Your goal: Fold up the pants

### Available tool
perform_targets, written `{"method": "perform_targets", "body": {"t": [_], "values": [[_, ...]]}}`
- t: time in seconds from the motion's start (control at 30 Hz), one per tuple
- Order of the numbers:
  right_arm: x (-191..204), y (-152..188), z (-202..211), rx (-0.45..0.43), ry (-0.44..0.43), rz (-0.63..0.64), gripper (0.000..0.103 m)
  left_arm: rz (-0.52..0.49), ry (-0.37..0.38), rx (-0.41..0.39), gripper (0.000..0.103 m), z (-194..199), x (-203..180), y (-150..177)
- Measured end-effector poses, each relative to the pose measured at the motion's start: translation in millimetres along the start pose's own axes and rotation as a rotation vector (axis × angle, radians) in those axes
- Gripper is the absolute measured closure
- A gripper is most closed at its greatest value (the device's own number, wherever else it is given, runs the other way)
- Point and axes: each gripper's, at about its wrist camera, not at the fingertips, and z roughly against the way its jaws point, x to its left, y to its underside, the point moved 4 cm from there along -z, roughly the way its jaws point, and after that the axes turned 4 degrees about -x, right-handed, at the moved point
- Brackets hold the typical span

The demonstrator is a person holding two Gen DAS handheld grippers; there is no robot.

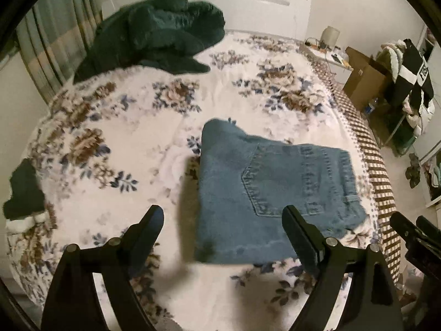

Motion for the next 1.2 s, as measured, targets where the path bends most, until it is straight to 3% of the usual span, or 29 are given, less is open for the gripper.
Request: {"method": "perform_targets", "body": {"t": [0.43,0.87,1.2], "values": [[-17,6,182,-0.163,-0.075,0.078,0.001,0.006,-0.069,-0.144,0.016,159,-20,23],[-41,60,376,-0.302,-0.179,0.125,0.001,0.036,-0.094,-0.268,0.016,314,-33,73],[-59,94,491,-0.372,-0.203,0.141,0.001,0.057,-0.12,-0.304,0.016,385,-33,103]]}}
